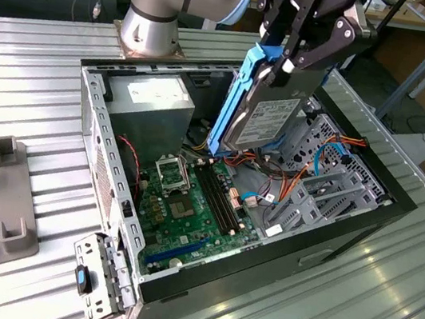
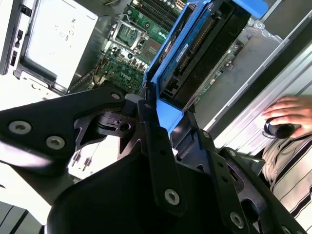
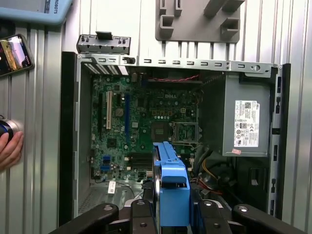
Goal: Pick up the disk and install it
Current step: 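Pick up the disk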
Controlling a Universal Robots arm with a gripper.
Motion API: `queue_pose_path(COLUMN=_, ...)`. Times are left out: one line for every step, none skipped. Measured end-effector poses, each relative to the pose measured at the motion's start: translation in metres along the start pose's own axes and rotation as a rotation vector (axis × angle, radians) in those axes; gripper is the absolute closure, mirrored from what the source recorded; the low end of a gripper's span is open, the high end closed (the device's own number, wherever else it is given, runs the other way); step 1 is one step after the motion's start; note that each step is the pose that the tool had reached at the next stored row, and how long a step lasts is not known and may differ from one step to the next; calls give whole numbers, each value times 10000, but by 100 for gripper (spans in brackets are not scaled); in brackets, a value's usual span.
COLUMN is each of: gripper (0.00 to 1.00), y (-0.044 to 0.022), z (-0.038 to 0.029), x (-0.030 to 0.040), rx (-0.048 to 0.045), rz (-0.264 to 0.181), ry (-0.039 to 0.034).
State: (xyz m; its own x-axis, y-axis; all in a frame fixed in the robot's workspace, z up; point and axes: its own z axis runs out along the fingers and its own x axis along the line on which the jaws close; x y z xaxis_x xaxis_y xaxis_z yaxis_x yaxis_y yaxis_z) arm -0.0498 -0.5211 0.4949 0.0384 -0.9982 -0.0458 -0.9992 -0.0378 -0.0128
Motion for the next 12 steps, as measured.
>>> queue_pose_path(gripper=64, y=-31, z=0, x=1, rx=0, rz=0, ry=0)
queue_pose_path(gripper=64, y=-35, z=0, x=2, rx=-1, rz=-1, ry=0)
queue_pose_path(gripper=64, y=-35, z=0, x=2, rx=0, rz=0, ry=0)
queue_pose_path(gripper=64, y=-35, z=0, x=1, rx=0, rz=1, ry=0)
queue_pose_path(gripper=64, y=-36, z=0, x=3, rx=0, rz=1, ry=0)
queue_pose_path(gripper=64, y=-36, z=0, x=9, rx=-1, rz=-1, ry=1)
queue_pose_path(gripper=64, y=-35, z=-1, x=34, rx=0, rz=-1, ry=0)
queue_pose_path(gripper=64, y=-34, z=-2, x=69, rx=0, rz=-1, ry=-1)
queue_pose_path(gripper=64, y=-33, z=-5, x=109, rx=0, rz=-1, ry=0)
queue_pose_path(gripper=64, y=-31, z=-7, x=169, rx=0, rz=0, ry=-1)
queue_pose_path(gripper=64, y=-30, z=-9, x=207, rx=0, rz=0, ry=0)
queue_pose_path(gripper=64, y=-29, z=-10, x=239, rx=0, rz=0, ry=-1)
